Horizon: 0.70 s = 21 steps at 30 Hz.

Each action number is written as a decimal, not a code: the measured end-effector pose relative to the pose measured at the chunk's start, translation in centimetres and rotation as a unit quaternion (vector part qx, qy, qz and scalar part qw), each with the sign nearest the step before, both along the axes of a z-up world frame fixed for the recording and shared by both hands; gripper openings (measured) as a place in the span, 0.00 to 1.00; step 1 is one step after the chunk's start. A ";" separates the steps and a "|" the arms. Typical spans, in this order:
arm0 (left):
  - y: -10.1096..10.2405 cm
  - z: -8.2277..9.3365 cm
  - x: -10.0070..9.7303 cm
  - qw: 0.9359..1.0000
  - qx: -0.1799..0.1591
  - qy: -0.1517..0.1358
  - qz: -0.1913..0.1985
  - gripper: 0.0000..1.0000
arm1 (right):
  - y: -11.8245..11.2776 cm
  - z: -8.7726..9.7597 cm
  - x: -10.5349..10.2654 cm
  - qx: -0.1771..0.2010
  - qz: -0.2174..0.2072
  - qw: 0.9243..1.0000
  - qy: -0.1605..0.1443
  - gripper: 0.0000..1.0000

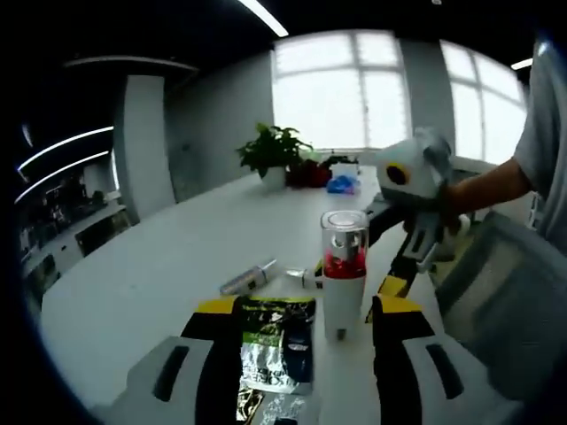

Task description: Arrange the skincare products in the storage area until every visible bottle or jar stands upright without overlapping.

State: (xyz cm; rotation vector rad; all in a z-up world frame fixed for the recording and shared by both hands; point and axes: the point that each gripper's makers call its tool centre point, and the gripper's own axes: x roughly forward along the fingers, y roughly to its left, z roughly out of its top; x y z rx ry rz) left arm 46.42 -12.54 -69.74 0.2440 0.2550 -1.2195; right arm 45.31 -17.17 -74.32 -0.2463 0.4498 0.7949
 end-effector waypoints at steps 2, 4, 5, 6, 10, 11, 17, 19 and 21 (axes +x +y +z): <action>0.4 0.0 -0.1 1.000 0.001 0.005 0.006 0.62 | -0.1 0.1 -0.1 -0.004 0.001 1.000 0.003 0.58; 1.0 0.1 -0.1 1.000 0.006 0.003 0.014 0.62 | -0.1 0.3 -0.4 -0.005 0.006 1.000 0.003 0.60; 1.2 0.1 -0.1 1.000 0.009 0.002 0.018 0.63 | -0.1 0.5 -0.5 -0.005 0.005 1.000 0.004 0.62; 1.5 0.0 -0.1 1.000 0.012 0.004 0.024 0.64 | -0.1 0.5 -0.6 -0.007 0.004 1.000 0.006 0.63; 2.5 -0.2 -0.1 0.999 0.016 0.015 0.041 0.67 | -0.3 0.6 -1.0 -0.011 0.000 1.000 0.018 0.68; 2.8 -0.3 -0.1 0.999 0.019 0.018 0.046 0.68 | -0.4 0.6 -1.2 -0.013 -0.002 1.000 0.019 0.69; 4.0 -0.4 -0.5 0.997 0.033 0.025 0.069 0.77 | -0.8 0.9 -1.8 -0.019 -0.010 0.999 0.025 0.73; 4.4 -0.3 -0.7 0.996 0.037 0.019 0.073 0.78 | -1.0 1.1 -1.9 -0.019 -0.014 0.999 0.025 0.74; 4.8 -0.4 -1.0 0.996 0.046 0.019 0.075 0.79 | -1.2 1.2 -2.0 -0.019 -0.020 0.999 0.026 0.76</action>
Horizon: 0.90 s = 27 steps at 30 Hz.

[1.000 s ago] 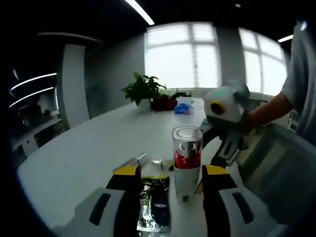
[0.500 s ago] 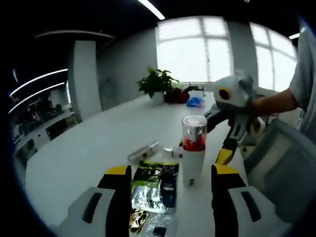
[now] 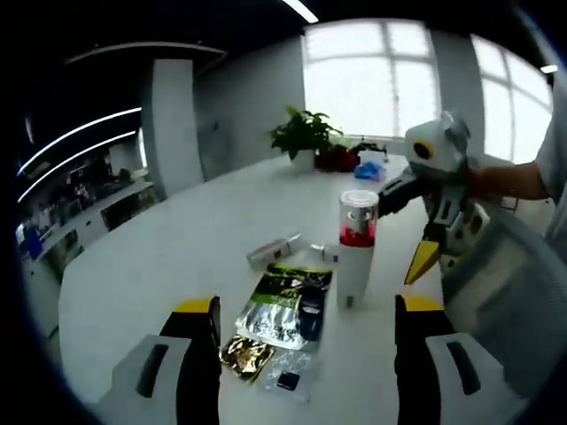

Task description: Arrange the skincare products in the storage area until every visible bottle or jar stands upright without overlapping.

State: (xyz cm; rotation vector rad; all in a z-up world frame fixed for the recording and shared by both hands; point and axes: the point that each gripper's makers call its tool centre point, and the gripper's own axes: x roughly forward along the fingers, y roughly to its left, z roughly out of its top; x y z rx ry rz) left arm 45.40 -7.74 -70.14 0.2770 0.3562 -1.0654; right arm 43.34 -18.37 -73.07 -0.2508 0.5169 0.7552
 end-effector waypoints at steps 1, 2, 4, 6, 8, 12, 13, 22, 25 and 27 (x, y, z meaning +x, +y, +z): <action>0.1 -0.1 -0.1 1.000 0.004 0.000 0.000 0.83 | 0.0 0.1 -0.1 0.000 0.000 1.000 0.000 0.76; 0.3 -0.2 -0.4 1.000 0.011 0.000 0.001 0.87 | -0.1 0.2 -0.2 -0.001 -0.001 1.000 0.000 0.77; 0.7 -0.6 -0.6 1.000 0.020 0.013 0.011 0.93 | -0.1 0.6 -0.3 -0.001 -0.001 1.000 -0.004 0.78; 1.1 -0.6 -0.8 1.000 0.016 0.020 0.017 0.94 | -0.1 0.9 -0.5 0.002 -0.006 1.000 0.000 0.82; 1.5 -0.6 -1.0 0.999 0.005 0.030 0.031 0.97 | -0.1 1.2 -0.5 -0.001 -0.008 1.000 -0.005 0.84; 2.1 -0.8 -1.6 0.998 0.007 0.043 0.041 0.96 | -0.1 1.5 -0.9 -0.022 0.001 1.000 -0.013 0.88; 2.4 -1.0 -2.0 0.997 0.010 0.054 0.046 0.95 | 0.0 1.5 -1.0 -0.025 0.003 1.000 -0.014 0.89; 4.3 -0.2 -2.9 0.996 0.006 0.036 0.083 0.97 | 0.1 1.5 -1.6 -0.036 0.007 0.999 -0.019 0.99; 4.9 -0.1 -3.1 0.995 0.013 0.034 0.090 0.97 | 0.1 1.8 -1.8 -0.042 0.008 0.999 -0.023 0.99; 5.5 -0.4 -3.3 0.994 0.024 0.041 0.100 0.97 | 0.1 2.0 -2.0 -0.045 0.012 0.999 -0.024 0.99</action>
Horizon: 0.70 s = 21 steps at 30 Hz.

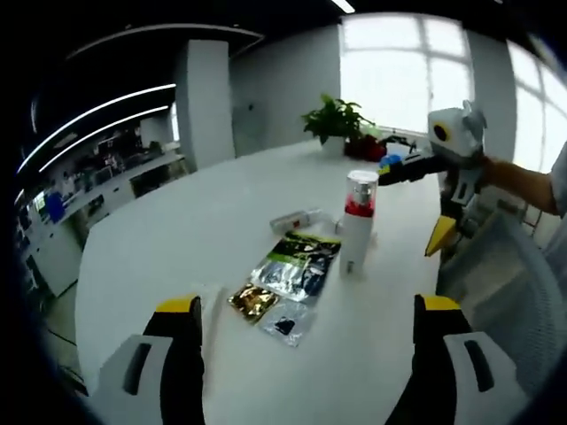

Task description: Arrange the skincare products in the storage area until every visible bottle or jar stands upright without overlapping.

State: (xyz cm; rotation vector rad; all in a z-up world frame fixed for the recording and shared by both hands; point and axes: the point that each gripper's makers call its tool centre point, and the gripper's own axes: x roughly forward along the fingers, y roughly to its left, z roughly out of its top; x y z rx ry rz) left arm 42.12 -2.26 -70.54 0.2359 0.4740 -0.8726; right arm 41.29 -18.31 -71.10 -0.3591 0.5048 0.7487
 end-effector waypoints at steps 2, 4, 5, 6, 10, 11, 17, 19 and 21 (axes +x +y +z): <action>0.5 -0.3 -0.2 1.000 0.009 0.009 0.008 0.97 | -0.1 0.1 -0.3 -0.004 0.002 1.000 -0.001 0.99; 0.8 -0.3 -0.2 1.000 0.012 0.009 0.016 0.97 | -0.2 0.4 -0.4 -0.005 0.000 1.000 -0.004 1.00; 1.1 -0.3 -0.3 1.000 0.013 0.009 0.023 0.97 | -0.2 0.6 -0.5 -0.005 0.002 1.000 -0.006 1.00; 1.3 -0.3 -0.3 1.000 0.014 0.009 0.025 0.97 | -0.2 0.7 -0.5 -0.005 0.002 1.000 -0.006 1.00; 2.0 -0.3 -1.1 0.999 0.027 0.013 0.027 0.97 | -0.4 1.3 -0.7 -0.006 0.004 1.000 -0.010 0.99; 2.2 -0.3 -1.2 0.999 0.030 0.012 0.029 0.97 | -0.5 1.4 -0.7 -0.007 0.003 1.000 -0.011 1.00; 2.6 0.0 -1.7 0.999 0.042 -0.003 0.029 0.97 | -0.7 1.5 -0.6 -0.003 0.002 1.000 -0.012 1.00; 3.0 0.0 -1.6 0.998 0.046 -0.004 0.037 0.97 | -0.6 1.4 -0.7 -0.002 0.004 1.000 -0.010 1.00; 3.0 0.1 -1.7 0.998 0.045 -0.006 0.038 0.97 | -0.5 1.3 -1.0 0.012 0.006 1.000 0.005 0.99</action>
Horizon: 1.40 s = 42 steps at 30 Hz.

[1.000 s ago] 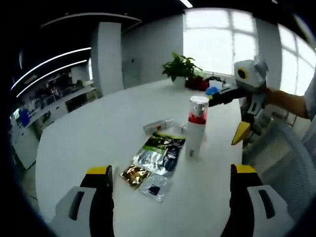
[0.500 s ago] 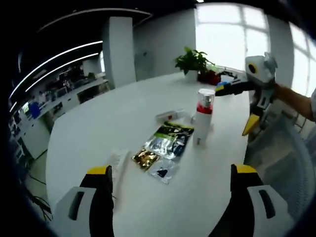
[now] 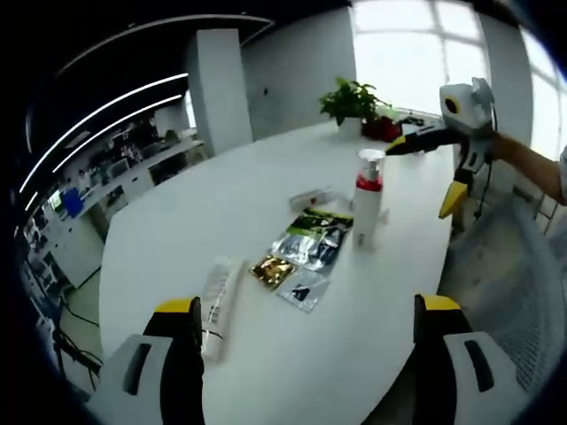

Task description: Arrange the skincare products in the storage area until every visible bottle or jar stands upright without overlapping.

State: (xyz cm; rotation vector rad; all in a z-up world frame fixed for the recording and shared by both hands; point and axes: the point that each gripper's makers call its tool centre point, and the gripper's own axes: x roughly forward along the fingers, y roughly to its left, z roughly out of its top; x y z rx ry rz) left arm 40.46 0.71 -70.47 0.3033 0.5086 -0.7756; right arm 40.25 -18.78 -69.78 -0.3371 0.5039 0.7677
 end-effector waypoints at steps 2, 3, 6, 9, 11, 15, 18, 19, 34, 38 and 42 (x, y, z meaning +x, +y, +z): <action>0.0 0.0 0.0 1.000 0.001 0.000 0.001 0.97 | 0.0 0.1 0.1 0.002 -0.001 1.000 -0.003 1.00; 0.1 0.1 0.0 1.000 0.001 0.000 0.001 0.97 | -0.1 0.0 0.1 0.001 0.000 1.000 -0.001 1.00; 0.2 0.3 0.4 1.000 -0.005 -0.006 0.013 0.96 | -0.2 -0.2 0.2 -0.002 -0.001 1.000 0.003 1.00; 0.4 0.5 0.7 1.000 -0.004 -0.011 0.018 0.94 | -0.4 -0.3 0.2 -0.005 0.001 1.000 0.005 1.00; 0.6 0.4 0.9 1.000 -0.004 -0.005 0.022 0.95 | -0.5 -0.3 0.3 -0.009 0.001 1.000 0.005 1.00; 0.7 0.4 1.4 0.999 -0.009 0.003 0.033 0.97 | -0.6 -0.4 0.7 -0.007 -0.002 1.000 0.009 1.00; 0.8 0.1 1.6 0.999 -0.007 0.020 0.040 0.97 | -0.7 -0.4 1.0 -0.005 -0.005 1.000 0.014 1.00; 1.0 -0.1 1.7 0.999 -0.004 0.026 0.046 0.97 | -0.7 -0.4 1.0 -0.007 -0.005 1.000 0.014 1.00; 1.3 -1.2 3.7 0.998 0.025 0.052 0.030 0.97 | -0.4 -0.3 1.6 -0.001 -0.008 1.000 0.019 1.00; 1.4 -1.9 3.9 0.997 0.037 0.060 0.017 0.97 | -0.8 -0.7 1.7 -0.013 -0.011 1.000 0.025 1.00; 1.7 -2.6 4.4 0.996 0.049 0.070 0.011 0.97 | -0.8 -0.7 1.7 -0.011 -0.014 0.999 0.027 1.00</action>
